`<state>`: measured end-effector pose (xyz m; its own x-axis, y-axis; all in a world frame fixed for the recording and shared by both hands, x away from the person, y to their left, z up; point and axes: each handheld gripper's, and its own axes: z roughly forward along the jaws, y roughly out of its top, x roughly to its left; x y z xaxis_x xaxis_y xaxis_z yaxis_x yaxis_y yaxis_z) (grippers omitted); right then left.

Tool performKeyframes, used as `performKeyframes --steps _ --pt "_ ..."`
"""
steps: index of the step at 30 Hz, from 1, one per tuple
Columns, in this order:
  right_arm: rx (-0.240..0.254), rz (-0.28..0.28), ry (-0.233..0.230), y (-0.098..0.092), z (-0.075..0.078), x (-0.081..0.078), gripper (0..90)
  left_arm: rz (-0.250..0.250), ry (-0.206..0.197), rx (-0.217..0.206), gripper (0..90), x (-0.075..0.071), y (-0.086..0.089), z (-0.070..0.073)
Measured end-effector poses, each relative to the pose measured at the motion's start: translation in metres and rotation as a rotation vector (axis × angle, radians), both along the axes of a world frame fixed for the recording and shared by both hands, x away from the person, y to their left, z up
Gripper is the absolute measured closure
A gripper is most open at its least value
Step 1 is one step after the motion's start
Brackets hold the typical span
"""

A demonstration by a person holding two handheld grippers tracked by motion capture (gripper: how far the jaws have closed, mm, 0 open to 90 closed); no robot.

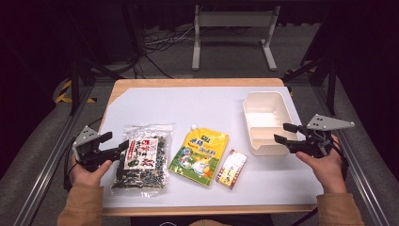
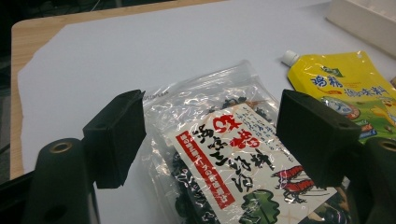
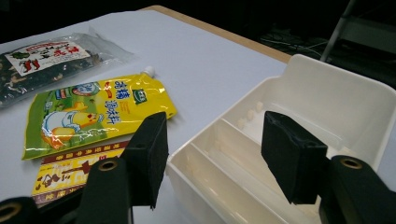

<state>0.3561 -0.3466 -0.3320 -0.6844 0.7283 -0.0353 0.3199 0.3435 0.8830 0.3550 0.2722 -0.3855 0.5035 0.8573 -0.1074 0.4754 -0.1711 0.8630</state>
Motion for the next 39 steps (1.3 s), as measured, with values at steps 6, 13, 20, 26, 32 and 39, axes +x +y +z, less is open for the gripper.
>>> performKeyframes --steps 6,13,20,26,32,39 --pt "-0.002 0.024 -0.02 0.003 0.002 -0.003 42.0 -0.022 -0.004 -0.018 24.2 0.002 0.002 0.0" --pt "0.013 0.033 -0.027 0.004 0.004 -0.005 42.4 -0.004 0.092 0.0 20.5 0.016 -0.001 -0.008" --pt "0.007 0.033 -0.01 0.008 0.001 -0.003 41.7 0.046 0.201 0.019 19.7 0.036 0.0 -0.018" --pt "-0.01 0.034 0.004 0.011 -0.003 -0.001 41.1 0.073 0.276 0.056 18.9 0.053 0.002 -0.027" --pt "-0.027 0.033 0.014 0.013 -0.006 0.0 40.6 0.092 0.326 0.08 16.7 0.066 0.003 -0.033" --pt "-0.039 0.037 0.022 0.016 -0.008 0.002 40.2 0.12 0.407 0.05 22.0 0.076 0.011 -0.042"
